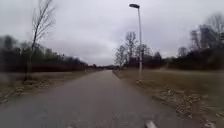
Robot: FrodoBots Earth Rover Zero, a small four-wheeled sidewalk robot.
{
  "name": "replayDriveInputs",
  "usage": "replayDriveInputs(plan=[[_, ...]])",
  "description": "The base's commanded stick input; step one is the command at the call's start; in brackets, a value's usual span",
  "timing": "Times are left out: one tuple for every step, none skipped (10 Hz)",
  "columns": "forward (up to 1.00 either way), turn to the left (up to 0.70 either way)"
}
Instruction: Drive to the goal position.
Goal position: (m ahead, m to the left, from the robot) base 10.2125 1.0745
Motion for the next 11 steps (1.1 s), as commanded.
replayDriveInputs(plan=[[0.90,0.00],[0.90,0.00],[0.90,0.00],[0.90,-0.01],[0.90,-0.07],[0.90,-0.16],[0.90,-0.34],[0.90,-0.36],[0.90,-0.23],[0.89,-0.06],[0.89,-0.03]])
